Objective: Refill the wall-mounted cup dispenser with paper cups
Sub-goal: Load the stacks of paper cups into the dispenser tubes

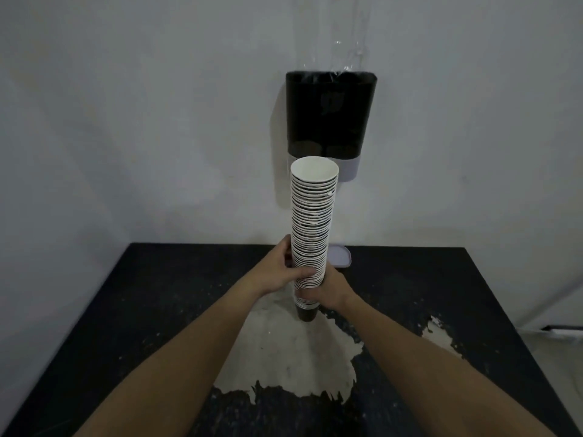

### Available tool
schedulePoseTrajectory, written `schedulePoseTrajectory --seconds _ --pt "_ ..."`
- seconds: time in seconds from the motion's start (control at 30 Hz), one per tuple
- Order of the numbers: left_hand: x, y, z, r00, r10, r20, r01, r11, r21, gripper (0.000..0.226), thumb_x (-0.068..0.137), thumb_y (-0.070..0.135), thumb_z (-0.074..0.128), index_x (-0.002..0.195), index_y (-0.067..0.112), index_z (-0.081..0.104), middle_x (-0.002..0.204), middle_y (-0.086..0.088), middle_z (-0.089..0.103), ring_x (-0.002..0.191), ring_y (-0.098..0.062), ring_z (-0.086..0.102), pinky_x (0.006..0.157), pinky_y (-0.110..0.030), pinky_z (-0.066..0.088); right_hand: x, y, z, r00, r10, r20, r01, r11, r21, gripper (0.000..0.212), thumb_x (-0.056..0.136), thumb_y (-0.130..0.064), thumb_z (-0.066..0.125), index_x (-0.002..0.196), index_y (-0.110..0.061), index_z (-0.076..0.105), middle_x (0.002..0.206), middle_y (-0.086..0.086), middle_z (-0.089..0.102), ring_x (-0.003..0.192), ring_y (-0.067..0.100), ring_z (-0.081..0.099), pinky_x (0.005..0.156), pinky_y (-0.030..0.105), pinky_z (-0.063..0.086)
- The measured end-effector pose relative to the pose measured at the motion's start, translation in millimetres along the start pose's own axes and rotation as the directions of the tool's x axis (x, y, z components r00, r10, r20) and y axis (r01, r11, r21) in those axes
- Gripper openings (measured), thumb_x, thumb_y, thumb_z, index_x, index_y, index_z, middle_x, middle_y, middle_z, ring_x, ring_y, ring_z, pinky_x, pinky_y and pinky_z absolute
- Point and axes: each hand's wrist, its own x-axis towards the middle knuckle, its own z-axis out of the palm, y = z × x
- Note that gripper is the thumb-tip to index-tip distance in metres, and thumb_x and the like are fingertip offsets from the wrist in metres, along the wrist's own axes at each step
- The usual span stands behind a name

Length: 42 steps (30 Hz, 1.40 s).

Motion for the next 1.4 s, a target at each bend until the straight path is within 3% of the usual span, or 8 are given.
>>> schedulePoseTrajectory --seconds 0.13,0.27,0.4,0.47,0.57,0.67,0.93,1.4 --pt "-2.4 -17.3 12.6 0.998 -0.067 -0.002 0.067 0.997 0.034 0.103 0.070 0.042 0.087 0.153 0.033 0.026 0.151 0.010 0.046 0.137 -0.014 0.045 0.114 -0.043 0.039 -9.0 23.9 -0.4 0.995 0.078 0.061 -0.080 0.996 0.030 0.095 0.071 -0.017 0.089 0.151 -0.021 0.037 0.139 0.003 0.058 0.124 0.025 0.058 0.104 0.046 0.051" --pt "-6.4 -11.2 17.0 0.994 -0.106 0.019 0.104 0.992 0.073 0.103 0.075 0.038 0.085 0.155 0.035 0.020 0.154 0.008 0.042 0.140 -0.014 0.041 0.113 -0.037 0.037 -10.2 20.2 -22.2 0.977 0.063 0.204 -0.085 0.991 0.100 0.090 0.075 -0.003 0.082 0.150 -0.021 0.036 0.138 0.001 0.058 0.126 0.020 0.057 0.108 0.050 0.048" --pt "-14.6 3.5 20.8 0.993 -0.110 0.043 0.105 0.990 0.097 0.103 0.076 0.036 0.084 0.156 0.032 0.019 0.155 0.004 0.042 0.142 -0.019 0.039 0.116 -0.046 0.036 -12.3 -8.5 -54.2 0.945 0.044 0.324 -0.071 0.995 0.074 0.092 0.080 -0.015 0.081 0.153 -0.026 0.026 0.136 -0.006 0.056 0.122 0.012 0.056 0.097 0.029 0.053" --pt "-19.2 10.1 22.0 0.992 -0.121 0.047 0.115 0.988 0.100 0.104 0.075 0.039 0.084 0.156 0.034 0.017 0.156 0.004 0.040 0.143 -0.019 0.038 0.116 -0.049 0.036 -15.8 -22.0 -64.9 0.957 0.008 0.291 -0.031 0.997 0.077 0.088 0.080 -0.018 0.082 0.150 -0.027 0.030 0.133 -0.010 0.057 0.119 0.007 0.057 0.086 0.018 0.053" --pt "-23.0 13.4 26.4 0.991 -0.125 0.054 0.119 0.988 0.100 0.101 0.078 0.030 0.083 0.155 0.038 0.019 0.154 0.006 0.042 0.142 -0.020 0.039 0.115 -0.051 0.037 -19.7 -32.1 -70.7 0.981 -0.067 0.183 0.053 0.995 0.079 0.090 0.078 -0.022 0.087 0.151 -0.024 0.034 0.139 -0.003 0.057 0.127 0.015 0.055 0.101 0.034 0.051" --pt "-22.9 13.9 30.2 0.991 -0.130 0.042 0.125 0.986 0.107 0.100 0.078 0.025 0.083 0.155 0.037 0.019 0.152 0.004 0.044 0.142 -0.023 0.039 0.114 -0.052 0.038 -22.0 -31.6 -71.2 0.989 -0.084 0.119 0.077 0.995 0.059 0.088 0.072 -0.026 0.090 0.146 -0.022 0.042 0.134 -0.004 0.061 0.125 0.017 0.058 0.104 0.041 0.051" --pt "-21.3 21.3 28.2 0.995 -0.097 0.036 0.096 0.995 0.030 0.107 0.060 0.040 0.091 0.148 0.039 0.031 0.145 0.007 0.051 0.137 -0.020 0.046 0.111 -0.054 0.042 -22.8 -26.1 -68.5 0.992 -0.121 0.030 0.120 0.993 0.018 0.091 0.069 -0.030 0.092 0.145 -0.024 0.043 0.134 -0.007 0.061 0.125 0.016 0.057 0.105 0.042 0.050" --pt "-18.0 22.1 21.5 0.997 -0.081 0.012 0.079 0.992 0.094 0.093 0.074 0.032 0.086 0.151 0.030 0.032 0.147 0.006 0.050 0.137 -0.017 0.045 0.114 -0.049 0.039 -16.1 -39.9 -75.3 0.982 -0.183 -0.040 0.186 0.979 0.087 0.082 0.068 -0.042 0.091 0.138 -0.029 0.049 0.129 -0.011 0.064 0.119 0.013 0.062 0.099 0.045 0.056"
